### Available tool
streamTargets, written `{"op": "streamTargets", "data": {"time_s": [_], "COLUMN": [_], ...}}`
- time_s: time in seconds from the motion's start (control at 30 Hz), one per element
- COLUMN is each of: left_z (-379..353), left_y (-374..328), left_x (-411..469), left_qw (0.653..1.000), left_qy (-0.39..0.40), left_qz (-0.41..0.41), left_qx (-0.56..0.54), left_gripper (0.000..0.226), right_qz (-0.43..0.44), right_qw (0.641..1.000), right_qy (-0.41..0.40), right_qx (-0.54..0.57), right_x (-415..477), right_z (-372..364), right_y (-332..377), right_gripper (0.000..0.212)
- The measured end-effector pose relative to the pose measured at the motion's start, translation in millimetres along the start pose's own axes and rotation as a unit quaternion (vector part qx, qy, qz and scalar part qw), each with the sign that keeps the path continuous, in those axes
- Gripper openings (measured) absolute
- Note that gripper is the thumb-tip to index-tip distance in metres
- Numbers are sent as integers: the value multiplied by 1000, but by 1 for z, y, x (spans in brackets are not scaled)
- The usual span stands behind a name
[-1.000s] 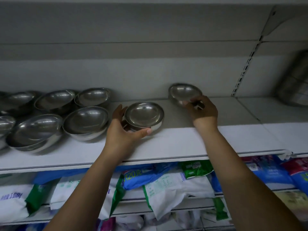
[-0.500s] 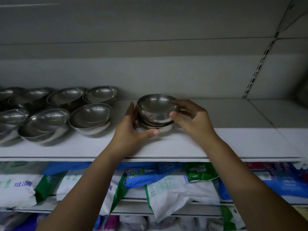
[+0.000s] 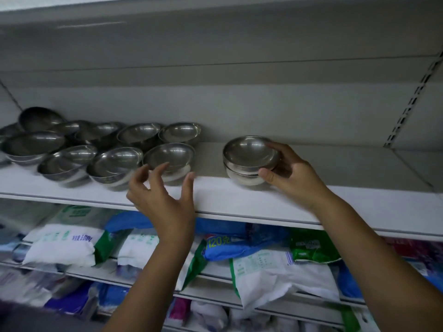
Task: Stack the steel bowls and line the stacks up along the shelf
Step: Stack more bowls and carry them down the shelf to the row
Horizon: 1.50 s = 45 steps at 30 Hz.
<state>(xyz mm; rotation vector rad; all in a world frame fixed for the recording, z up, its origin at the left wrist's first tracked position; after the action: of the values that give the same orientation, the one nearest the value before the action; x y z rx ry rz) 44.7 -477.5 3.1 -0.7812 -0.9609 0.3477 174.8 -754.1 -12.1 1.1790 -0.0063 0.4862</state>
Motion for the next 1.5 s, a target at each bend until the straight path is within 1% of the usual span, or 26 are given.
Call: {"op": "streamTargets", "data": {"time_s": [0.07,0.13,0.37,0.47,0.53,0.57,0.67,0.77,0.87,0.97,1.03,1.1,1.27,1.3,1.37,1.43,1.5], "left_z": [-5,-10,-8,-2,0,-2,-17,-37,-58,-72,-79,-80,-80,-79,-76,-72,-71], "left_y": [17,33,38,28,12,4,-26,-48,-53,-51,-50,-46,-24,-19,-9,-2,0], "left_x": [7,9,21,20,21,24,32,34,29,21,16,13,8,10,23,43,64], "left_qw": [998,994,993,992,990,987,970,958,945,937,930,925,921,923,940,964,978], "left_qy": [27,55,64,51,48,58,120,172,218,252,276,283,288,284,260,224,193], "left_qz": [54,91,97,79,52,37,-14,-38,-38,-39,-44,-39,-14,-7,-3,-7,-27], "left_qx": [18,20,-28,-81,-123,-146,-210,-228,-239,-237,-238,-251,-262,-258,-219,-144,-70], "left_gripper": [45,44,31,27,26,27,30,34,36,40,34,30,36,37,35,32,30], "right_qz": [3,7,11,12,10,9,5,-11,-20,-20,-17,-18,-10,-10,-10,-14,-19], "right_qw": [1000,999,999,999,999,999,999,999,999,999,999,999,999,999,999,999,999], "right_qy": [13,17,18,20,22,25,23,25,26,29,24,16,20,18,12,7,3], "right_qx": [-17,-34,-41,-39,-36,-33,-28,-31,-31,-42,-40,-37,-45,-42,-36,-32,-28], "right_x": [2,3,2,1,0,0,0,-1,-2,-2,-1,-1,0,-1,-1,-1,0], "right_z": [-5,-8,-9,-10,-10,-11,-10,-9,-9,-9,-8,-6,-6,-5,-4,-4,-3], "right_y": [1,1,5,7,7,7,5,2,1,3,3,1,1,0,-1,-1,-2], "right_gripper": [82,83,81,82,83,84,94,109,119,121,121,124,119,119,119,121,123]}}
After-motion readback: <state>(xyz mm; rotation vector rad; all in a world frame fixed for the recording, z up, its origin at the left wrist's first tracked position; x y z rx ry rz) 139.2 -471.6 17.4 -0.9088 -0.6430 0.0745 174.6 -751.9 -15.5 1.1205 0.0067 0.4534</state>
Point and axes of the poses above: each hand's wrist, its own x-axis towards the middle knuckle, its own z-axis out of the back of the hand, y = z × x, the point moved 10 cm from there along x, towards the middle knuckle, and after that the axes turned 5 degrees about y, right-handed, at the moved point
